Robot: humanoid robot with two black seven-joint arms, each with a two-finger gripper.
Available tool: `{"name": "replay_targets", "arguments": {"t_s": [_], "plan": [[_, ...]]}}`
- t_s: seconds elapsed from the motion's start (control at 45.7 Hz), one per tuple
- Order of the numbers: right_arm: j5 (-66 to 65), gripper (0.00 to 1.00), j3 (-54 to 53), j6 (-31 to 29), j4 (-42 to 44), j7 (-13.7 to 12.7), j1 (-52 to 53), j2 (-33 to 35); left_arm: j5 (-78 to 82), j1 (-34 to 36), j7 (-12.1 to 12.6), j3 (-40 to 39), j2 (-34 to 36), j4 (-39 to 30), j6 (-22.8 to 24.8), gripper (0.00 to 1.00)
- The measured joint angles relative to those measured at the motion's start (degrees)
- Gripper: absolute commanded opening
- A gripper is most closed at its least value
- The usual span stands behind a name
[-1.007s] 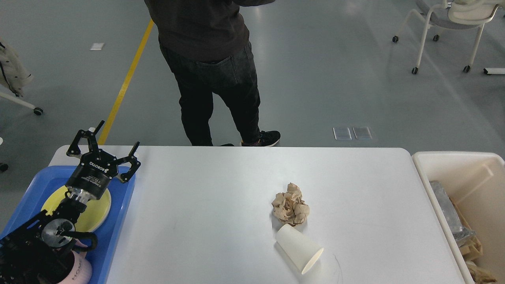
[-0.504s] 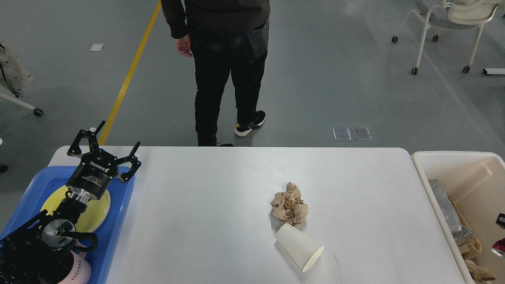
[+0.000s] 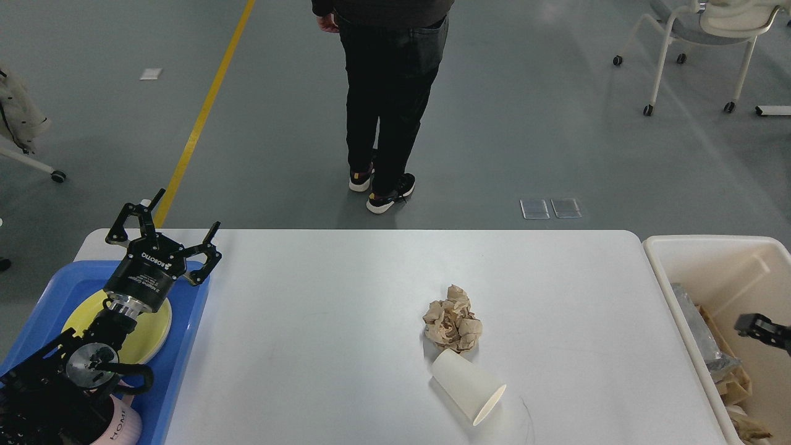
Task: Tidy desktop
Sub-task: 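Reach the right gripper to the tall white paper cup and grasp it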
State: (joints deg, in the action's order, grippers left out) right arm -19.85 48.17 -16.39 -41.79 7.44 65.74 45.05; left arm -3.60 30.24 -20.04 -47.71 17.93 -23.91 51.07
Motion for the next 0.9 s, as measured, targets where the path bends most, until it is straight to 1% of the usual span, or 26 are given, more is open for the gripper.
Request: {"name": "replay_targets", "arguments": {"t_s": [0.066, 0.131, 0.175, 0.241, 0.35, 0.394, 0.438, 0.482, 0.525, 0.591, 0.613, 0.766, 0.832, 0.898], "plan": [[-0.09, 1.00, 4.74, -5.56, -10.20, -0.38, 11.94, 2.71, 0.00, 0.00, 0.00, -0.01, 0.00, 0.00, 0.00, 1.00], [-0.44, 1.00, 11.57, -12.25, -20.35, -0.88, 23.70, 3.41, 0.00, -0.01, 0.00, -0.02, 0.00, 0.00, 0.00, 1.00], [-0.68, 1.00, 16.08, -16.63, -25.71, -1.03, 30.87, 2.94, 0.00, -0.02, 0.00, -0.02, 0.00, 0.00, 0.00, 1.00], [-0.71, 1.00, 21.67, -23.55, -33.29, -0.88, 43.41, 0.05, 0.00, -0.02, 0.00, -0.03, 0.02, 0.01, 0.00, 1.00], [-0.27, 1.00, 22.66, -31.94, -40.85, -0.59, 62.30, -3.69, 0.00, -0.02, 0.00, -0.03, 0.02, 0.00, 0.00, 1.00], [0.40, 1.00, 21.18, -34.36, -42.48, -0.61, 70.42, -4.58, 0.00, -0.02, 0.00, -0.03, 0.02, 0.00, 0.00, 1.00], [1.43, 1.00, 19.71, -35.14, -43.24, -0.69, 75.82, -5.57, 0.00, -0.03, 0.00, -0.02, 0.02, 0.01, 0.00, 1.00], [3.17, 1.00, 18.71, -34.67, -43.81, -0.89, 76.14, -6.91, -0.01, -0.01, 0.00, -0.03, 0.01, -0.01, 0.03, 1.00], [4.68, 1.00, 18.06, -32.95, -44.01, -1.02, 73.95, -8.34, -0.01, -0.02, 0.00, -0.03, 0.01, 0.02, 0.01, 1.00], [7.19, 1.00, 17.37, -27.54, -43.91, -1.09, 68.37, -11.06, 0.00, -0.03, 0.00, -0.01, 0.00, 0.00, 0.01, 1.00], [8.45, 1.00, 17.26, -23.88, -43.85, -1.17, 64.73, -12.68, 0.00, -0.02, 0.00, -0.01, 0.00, 0.00, 0.01, 1.00], [14.15, 1.00, 15.40, -9.46, -42.86, -1.25, 47.79, -21.84, 0.00, -0.02, 0.00, -0.01, 0.00, 0.00, 0.01, 1.00], [16.69, 1.00, 13.05, -4.84, -41.21, -1.40, 40.51, -26.21, 0.00, -0.02, 0.00, 0.00, 0.00, 0.00, 0.01, 1.00], [18.20, 1.00, 11.72, -1.82, -39.26, -1.61, 35.12, -29.50, 0.00, -0.02, 0.00, 0.00, 0.00, 0.00, 0.01, 1.00]]}}
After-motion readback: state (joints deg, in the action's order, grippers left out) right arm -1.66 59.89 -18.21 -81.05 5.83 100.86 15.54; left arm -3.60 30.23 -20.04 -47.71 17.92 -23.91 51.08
